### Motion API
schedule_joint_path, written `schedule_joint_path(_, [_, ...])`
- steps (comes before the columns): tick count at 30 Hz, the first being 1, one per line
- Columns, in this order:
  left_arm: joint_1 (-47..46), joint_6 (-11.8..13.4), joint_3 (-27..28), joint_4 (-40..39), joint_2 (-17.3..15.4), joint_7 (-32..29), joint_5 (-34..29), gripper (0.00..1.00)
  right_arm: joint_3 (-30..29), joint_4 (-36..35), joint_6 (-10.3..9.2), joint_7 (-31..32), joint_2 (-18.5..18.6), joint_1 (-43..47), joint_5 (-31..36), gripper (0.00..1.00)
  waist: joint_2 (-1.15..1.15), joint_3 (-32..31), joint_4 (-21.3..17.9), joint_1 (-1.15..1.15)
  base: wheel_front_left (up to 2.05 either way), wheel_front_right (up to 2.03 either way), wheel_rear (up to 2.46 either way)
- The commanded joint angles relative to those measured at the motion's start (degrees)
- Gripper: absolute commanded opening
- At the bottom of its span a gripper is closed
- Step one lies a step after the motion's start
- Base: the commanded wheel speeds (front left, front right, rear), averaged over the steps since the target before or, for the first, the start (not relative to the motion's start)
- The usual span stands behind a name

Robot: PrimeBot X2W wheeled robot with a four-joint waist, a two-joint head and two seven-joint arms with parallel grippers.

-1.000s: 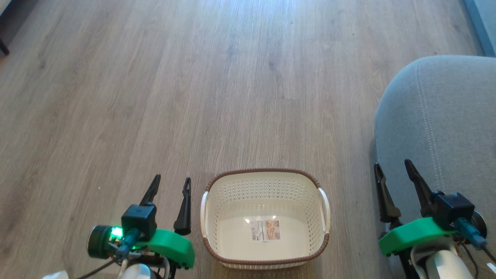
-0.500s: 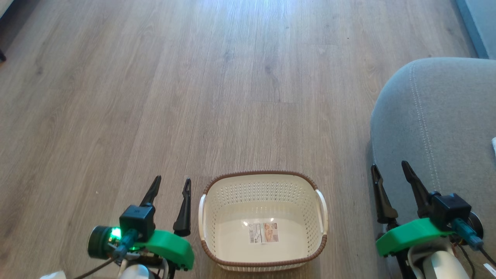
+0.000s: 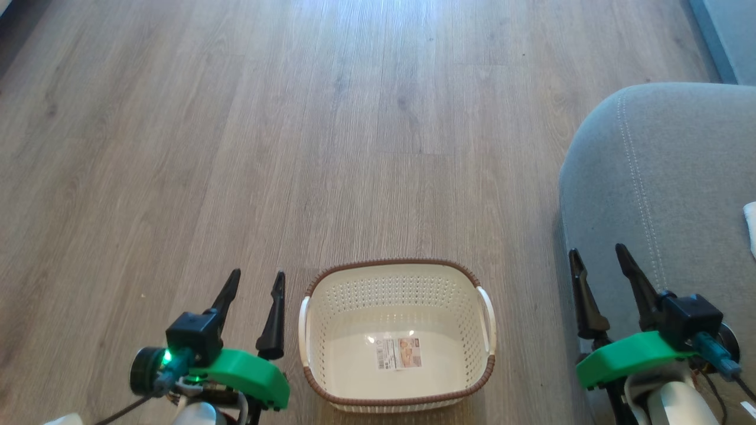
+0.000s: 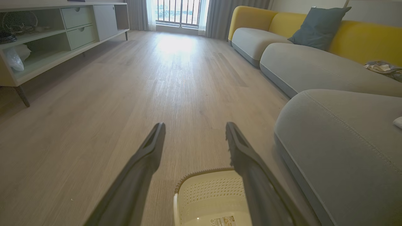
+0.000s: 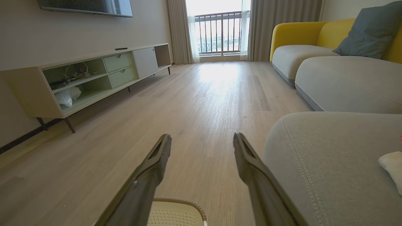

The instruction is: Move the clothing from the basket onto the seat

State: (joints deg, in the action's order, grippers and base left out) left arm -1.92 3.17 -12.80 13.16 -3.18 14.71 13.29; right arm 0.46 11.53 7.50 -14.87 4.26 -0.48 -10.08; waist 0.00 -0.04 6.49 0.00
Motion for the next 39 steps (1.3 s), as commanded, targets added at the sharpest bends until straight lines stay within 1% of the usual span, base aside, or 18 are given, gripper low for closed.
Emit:
schedule_joint_path(1, [-1.1,-0.1,2.4,-2.3,0.3,0.3,0.8,1.00,0.8,-2.0,-0.01,-0.1,0.8,-1.8,0.2,1.00,0.00,0.0,-0.1,0.00,0.00,0.00,0.00])
schedule_joint_path(15, [-1.4,-1.7,2.7,-2.7,0.3,0.3,2.4,1.00,0.1,-1.9,-0.01,-0.1,0.4,-2.4,-1.2,1.00,0.00,0.6,0.0,0.00,0.00,0.00,0.00])
schedule_joint_path(16, [0.0,-1.5,0.2,-0.5,0.0,0.0,2.1,0.00,-0.9,0.1,0.00,0.0,0.0,0.0,-1.1,0.00,0.00,0.6,-0.1,0.00,0.00,0.00,0.00])
schedule_joint_path(19, [0.7,-1.6,-0.1,1.9,-0.1,-0.1,2.4,0.00,-0.6,2.7,0.00,0.1,-0.3,0.5,-1.3,0.00,0.00,0.6,-0.1,0.00,0.00,0.00,0.00])
schedule_joint_path(39, [0.0,-2.9,2.2,1.9,-0.5,-2.8,14.6,0.00,-1.6,2.7,0.00,3.4,-0.5,-0.4,-13.7,0.00,0.00,0.5,-1.1,0.00,0.00,0.00,0.00])
